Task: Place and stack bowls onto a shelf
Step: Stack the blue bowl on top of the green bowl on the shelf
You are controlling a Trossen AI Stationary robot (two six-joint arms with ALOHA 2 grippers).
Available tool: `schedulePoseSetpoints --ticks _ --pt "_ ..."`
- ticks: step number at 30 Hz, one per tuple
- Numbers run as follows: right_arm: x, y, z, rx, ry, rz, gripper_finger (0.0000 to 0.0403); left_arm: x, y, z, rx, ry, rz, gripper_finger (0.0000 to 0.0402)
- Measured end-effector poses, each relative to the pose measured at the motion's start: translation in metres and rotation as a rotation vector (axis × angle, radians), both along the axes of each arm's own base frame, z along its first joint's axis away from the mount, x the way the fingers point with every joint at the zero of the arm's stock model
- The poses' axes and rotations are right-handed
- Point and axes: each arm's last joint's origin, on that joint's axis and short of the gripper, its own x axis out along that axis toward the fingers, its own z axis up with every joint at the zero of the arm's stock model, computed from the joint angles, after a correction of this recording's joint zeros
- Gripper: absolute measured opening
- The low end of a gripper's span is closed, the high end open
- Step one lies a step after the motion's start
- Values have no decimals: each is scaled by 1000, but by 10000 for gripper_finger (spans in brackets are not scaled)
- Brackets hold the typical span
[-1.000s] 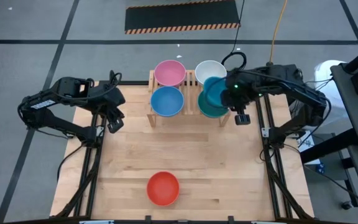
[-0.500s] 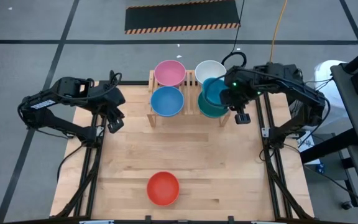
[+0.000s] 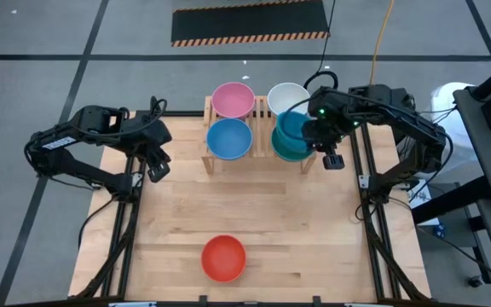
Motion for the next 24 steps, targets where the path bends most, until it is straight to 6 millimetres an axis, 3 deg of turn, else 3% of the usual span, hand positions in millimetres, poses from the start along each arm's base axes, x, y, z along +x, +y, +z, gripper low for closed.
schedulePoseSetpoints --ticks 6,17,24 --pt "1 0 -4 -4 13 11 6 0 0 0 -3 -1 1 46" --pt "9 -4 -43 -13 177 45 6 0 -1 0 -19 -2 -7 46" --pt "9 -5 -46 -61 198 64 6 0 -1 0 -21 -2 -7 46"
